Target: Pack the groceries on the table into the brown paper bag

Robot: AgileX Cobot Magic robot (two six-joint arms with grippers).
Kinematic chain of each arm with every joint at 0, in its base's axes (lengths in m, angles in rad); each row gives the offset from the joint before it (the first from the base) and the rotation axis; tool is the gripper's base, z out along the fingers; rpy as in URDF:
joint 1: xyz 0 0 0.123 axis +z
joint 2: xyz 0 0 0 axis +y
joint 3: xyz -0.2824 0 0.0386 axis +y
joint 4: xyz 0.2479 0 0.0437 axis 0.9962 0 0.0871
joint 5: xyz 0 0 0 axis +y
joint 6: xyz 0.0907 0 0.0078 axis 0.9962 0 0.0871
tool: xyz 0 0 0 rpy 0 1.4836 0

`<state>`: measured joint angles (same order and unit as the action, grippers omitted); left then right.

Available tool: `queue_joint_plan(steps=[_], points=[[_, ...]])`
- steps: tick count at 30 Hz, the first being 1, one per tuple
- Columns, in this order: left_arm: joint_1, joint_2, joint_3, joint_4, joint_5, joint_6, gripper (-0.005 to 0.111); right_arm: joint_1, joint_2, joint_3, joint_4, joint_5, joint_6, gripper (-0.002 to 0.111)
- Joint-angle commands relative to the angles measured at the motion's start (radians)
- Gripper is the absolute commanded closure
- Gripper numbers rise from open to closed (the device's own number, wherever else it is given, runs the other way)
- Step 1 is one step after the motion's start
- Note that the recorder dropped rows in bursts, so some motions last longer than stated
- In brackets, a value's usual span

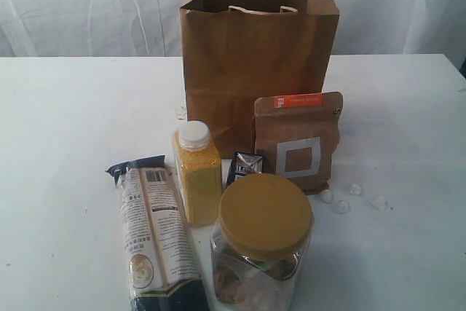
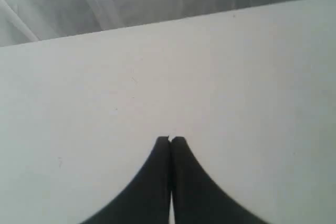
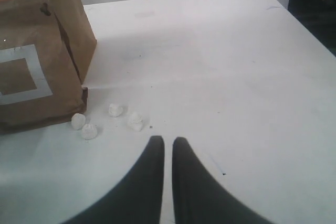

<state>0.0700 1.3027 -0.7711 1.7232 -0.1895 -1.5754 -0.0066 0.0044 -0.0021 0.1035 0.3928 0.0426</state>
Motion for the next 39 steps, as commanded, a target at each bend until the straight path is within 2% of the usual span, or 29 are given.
queue_joint_plan(steps=[1,2,4,7,9,13,17,19,21,23,24,27,29,31,33,34,36,39], points=[[-0.003,0.106,0.026,0.021,0.173,0.205,0.107,-0.001,-0.004,0.002,0.001,0.002,-0.005,0.102],[-0.003,0.147,0.059,0.021,0.234,0.254,0.107,-0.001,-0.004,0.002,0.001,0.002,-0.005,0.102],[-0.003,0.182,0.104,0.021,0.240,0.297,0.107,-0.001,-0.004,0.002,0.001,0.002,-0.005,0.102],[-0.003,0.215,0.110,0.021,0.301,0.305,0.107,-0.001,-0.004,0.002,0.001,0.002,-0.005,0.102],[-0.003,0.226,0.110,0.006,0.381,0.379,0.107,-0.001,-0.004,0.002,0.001,0.002,-0.005,0.102],[-0.003,0.228,0.092,0.006,0.655,0.785,0.107,-0.001,-0.004,0.002,0.001,0.002,-0.005,0.102],[-0.003,0.228,0.042,-0.035,0.804,1.123,0.107,-0.001,-0.004,0.002,0.001,0.002,-0.005,0.102],[-0.003,0.228,0.015,-0.209,0.809,1.258,0.107,-0.001,-0.004,0.002,0.001,0.002,-0.005,0.102],[-0.003,0.228,-0.028,-0.536,0.804,1.456,0.107,-0.001,-0.004,0.002,0.001,0.002,-0.005,0.102],[-0.003,0.238,-0.102,-0.979,0.810,1.680,0.107,-0.001,-0.004,0.002,0.001,0.002,-0.005,0.102],[-0.003,0.247,-0.151,-1.144,0.823,1.765,0.107,-0.001,-0.004,0.002,0.001,0.002,-0.005,0.102],[-0.003,0.269,-0.303,-1.723,0.927,2.010,0.107,-0.001,-0.004,0.002,0.001,0.002,-0.005,0.102],[-0.007,0.277,-0.390,-2.030,1.030,2.157,0.107,-0.001,-0.004,0.002,0.001,0.002,-0.005,0.102],[-0.044,0.275,-0.438,-2.227,1.071,2.288,0.107,-0.001,-0.004,0.002,0.001,0.002,-0.005,0.102],[-0.099,0.265,-0.459,-2.294,1.048,2.335,0.107,-0.001,-0.004,0.002,0.001,0.002,-0.005,0.102],[-0.155,0.257,-0.464,-2.297,1.024,2.333,0.107,-0.001,-0.004,0.002,0.001,0.002,-0.005,0.102],[-0.242,0.247,-0.464,-2.277,0.973,2.306,0.107,-0.001,-0.004,0.002,0.001,0.002,-0.005,0.102],[-0.422,0.241,-0.464,-2.168,0.904,2.204,0.107,-0.001,-0.004,0.002,0.001,0.002,-0.005,0.102]])
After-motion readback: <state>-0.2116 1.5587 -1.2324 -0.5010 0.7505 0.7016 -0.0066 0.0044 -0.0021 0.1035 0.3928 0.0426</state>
